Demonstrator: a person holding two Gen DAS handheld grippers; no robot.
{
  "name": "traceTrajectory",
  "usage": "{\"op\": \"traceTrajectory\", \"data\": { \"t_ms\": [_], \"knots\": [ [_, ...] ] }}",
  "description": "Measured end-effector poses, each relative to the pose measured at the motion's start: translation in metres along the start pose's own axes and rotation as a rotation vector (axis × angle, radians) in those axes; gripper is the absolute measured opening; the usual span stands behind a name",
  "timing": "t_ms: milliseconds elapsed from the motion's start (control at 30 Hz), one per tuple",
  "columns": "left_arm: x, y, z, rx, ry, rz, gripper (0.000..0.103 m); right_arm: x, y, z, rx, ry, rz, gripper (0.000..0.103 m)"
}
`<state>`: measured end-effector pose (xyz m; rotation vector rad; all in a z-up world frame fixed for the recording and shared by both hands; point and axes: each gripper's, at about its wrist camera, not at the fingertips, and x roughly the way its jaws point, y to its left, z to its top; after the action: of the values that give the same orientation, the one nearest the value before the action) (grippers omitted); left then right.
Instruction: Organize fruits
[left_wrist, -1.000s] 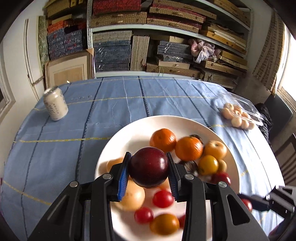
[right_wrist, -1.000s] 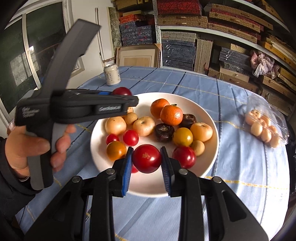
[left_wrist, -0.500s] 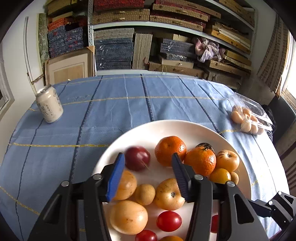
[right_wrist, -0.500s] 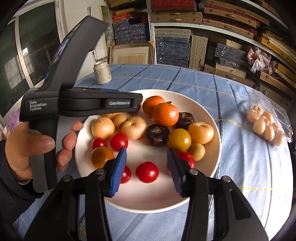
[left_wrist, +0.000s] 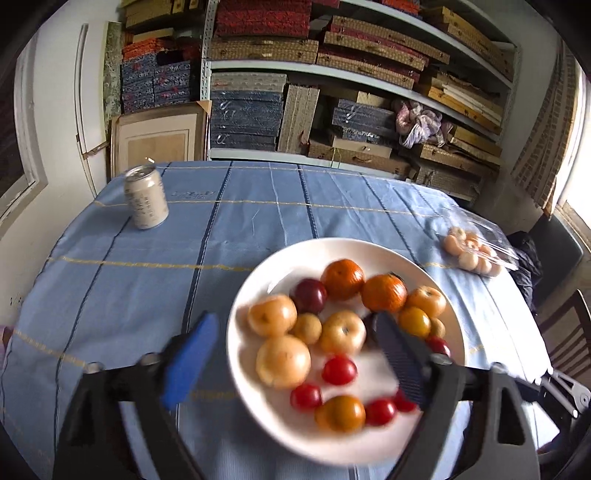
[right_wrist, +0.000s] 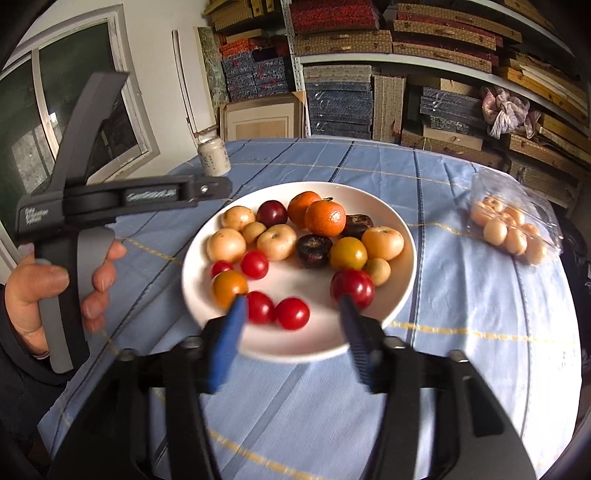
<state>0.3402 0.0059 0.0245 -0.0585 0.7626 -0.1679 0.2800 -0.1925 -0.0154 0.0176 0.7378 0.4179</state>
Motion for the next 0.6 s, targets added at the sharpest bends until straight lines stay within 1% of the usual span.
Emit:
{"op": "traceTrajectory", "data": {
  "t_ms": [33,67,133,233,333,500,600],
  "knots": [
    [-0.013,-0.002,-0.008,0.002,-0.008,-0.016,0.098,-0.010,0.003,-0.005,0.002,-0.017,-0.009,0.087],
    [-0.021,-0.004,-0.015,0.009,-0.008,-0.023,0.099,-0.022,0.007,-0.010,0.008,-0.044,-0.018,0.095],
    [-0.044,-0.008,-0.033,0.025,-0.007,-0.033,0.099,-0.042,0.012,-0.021,0.021,-0.079,-0.017,0.097],
    [-0.074,-0.007,-0.062,0.027,-0.014,-0.032,0.099,-0.069,0.018,-0.042,0.056,-0.079,-0.003,0.098],
    [-0.115,-0.005,-0.102,0.017,-0.024,-0.043,0.099,-0.096,0.029,-0.067,0.067,-0.082,-0.012,0.098],
    [-0.169,-0.004,-0.153,0.024,-0.066,0.012,0.099,-0.138,0.058,-0.110,0.039,-0.104,-0.054,0.098],
    [-0.194,-0.011,-0.181,0.036,-0.070,0.041,0.099,-0.162,0.076,-0.134,0.034,-0.128,-0.076,0.098]
  ]
}}
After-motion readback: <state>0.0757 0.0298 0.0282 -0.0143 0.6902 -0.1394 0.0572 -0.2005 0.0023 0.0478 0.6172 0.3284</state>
